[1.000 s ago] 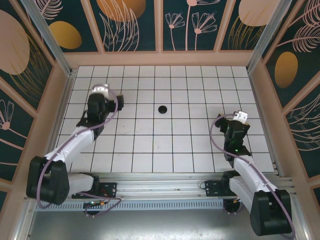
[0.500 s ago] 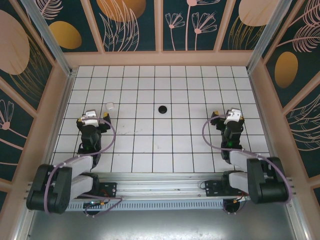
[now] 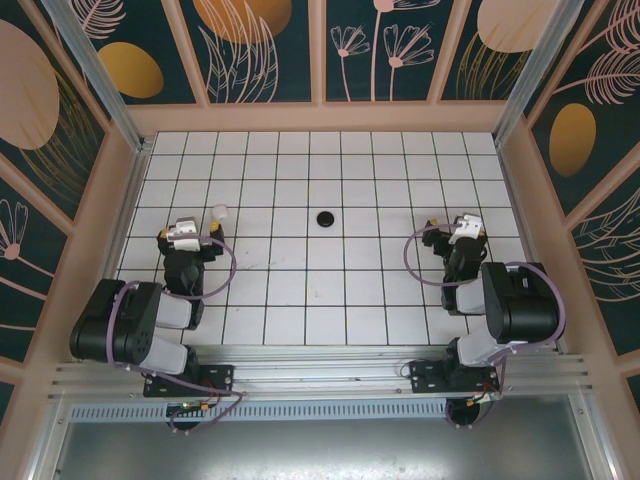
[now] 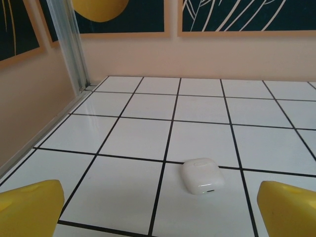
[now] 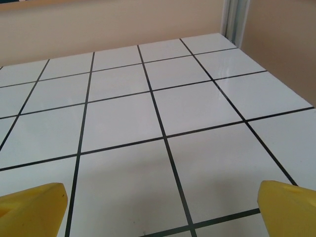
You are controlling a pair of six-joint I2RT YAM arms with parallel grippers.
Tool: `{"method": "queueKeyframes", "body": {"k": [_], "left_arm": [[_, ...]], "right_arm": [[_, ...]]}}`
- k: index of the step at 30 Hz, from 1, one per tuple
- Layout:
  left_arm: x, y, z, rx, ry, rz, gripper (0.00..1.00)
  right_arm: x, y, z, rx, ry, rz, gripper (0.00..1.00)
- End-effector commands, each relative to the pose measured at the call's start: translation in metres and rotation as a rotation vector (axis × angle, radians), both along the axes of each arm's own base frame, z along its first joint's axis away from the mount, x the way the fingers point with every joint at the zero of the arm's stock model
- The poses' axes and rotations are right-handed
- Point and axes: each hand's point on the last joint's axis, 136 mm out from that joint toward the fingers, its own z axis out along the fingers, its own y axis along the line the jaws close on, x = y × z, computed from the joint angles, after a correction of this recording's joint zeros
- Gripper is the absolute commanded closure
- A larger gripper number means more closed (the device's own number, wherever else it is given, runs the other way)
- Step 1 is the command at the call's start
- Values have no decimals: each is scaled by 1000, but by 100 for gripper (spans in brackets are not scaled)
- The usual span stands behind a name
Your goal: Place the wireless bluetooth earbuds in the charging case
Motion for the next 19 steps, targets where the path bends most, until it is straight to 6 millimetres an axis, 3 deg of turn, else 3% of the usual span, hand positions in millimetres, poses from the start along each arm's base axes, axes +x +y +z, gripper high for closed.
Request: {"method": "queueKeyframes", "body": {"k": [1,19], "left_arm": [[19,2,16,-31,-47,-19,1],[24,7,14,-52,-27,-18,1]], "right_arm": [[9,1,28,29,-115,19,1],[9,3,27,28,-108,27,1]]}}
